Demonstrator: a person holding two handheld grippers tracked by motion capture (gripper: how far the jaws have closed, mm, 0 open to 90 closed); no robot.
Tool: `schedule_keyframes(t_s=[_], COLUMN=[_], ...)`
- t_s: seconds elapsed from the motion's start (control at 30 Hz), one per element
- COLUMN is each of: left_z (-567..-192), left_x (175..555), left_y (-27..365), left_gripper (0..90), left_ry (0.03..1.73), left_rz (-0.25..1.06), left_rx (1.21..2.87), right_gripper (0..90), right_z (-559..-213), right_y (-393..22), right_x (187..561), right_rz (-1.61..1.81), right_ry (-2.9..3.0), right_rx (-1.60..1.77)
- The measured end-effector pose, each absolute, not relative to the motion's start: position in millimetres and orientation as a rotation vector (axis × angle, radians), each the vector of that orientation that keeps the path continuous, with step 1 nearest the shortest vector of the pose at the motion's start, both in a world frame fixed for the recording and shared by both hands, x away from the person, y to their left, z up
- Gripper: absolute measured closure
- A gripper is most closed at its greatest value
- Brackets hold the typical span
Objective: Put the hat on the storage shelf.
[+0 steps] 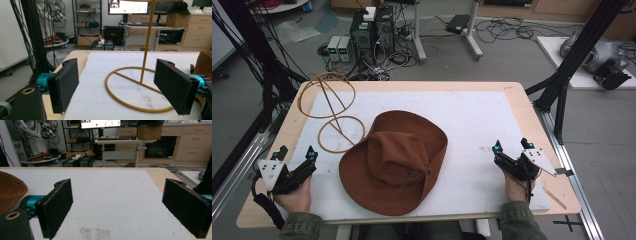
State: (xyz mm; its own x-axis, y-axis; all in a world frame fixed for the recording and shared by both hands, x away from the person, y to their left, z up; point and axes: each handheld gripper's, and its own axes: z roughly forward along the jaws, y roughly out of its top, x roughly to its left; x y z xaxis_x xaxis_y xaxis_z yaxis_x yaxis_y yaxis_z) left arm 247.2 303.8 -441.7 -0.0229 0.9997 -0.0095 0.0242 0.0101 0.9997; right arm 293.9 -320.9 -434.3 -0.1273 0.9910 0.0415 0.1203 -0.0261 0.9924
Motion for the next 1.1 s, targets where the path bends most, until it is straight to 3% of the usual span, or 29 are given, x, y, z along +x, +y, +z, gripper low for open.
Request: schedule_keyframes(t_s=[1.1], left_z=[-442.3], left_x=[249.6], left_y=[303.5], left_gripper=[20.3], left_ry=[1.253], left_rz=[1.174], left_rx=[1.211], right_gripper=[9.0], right_z=[-428.0], right_y=[-315.6], right_x=[289.3], right_rz=[1.315], right_ry=[1.382], right_rx=[1.25])
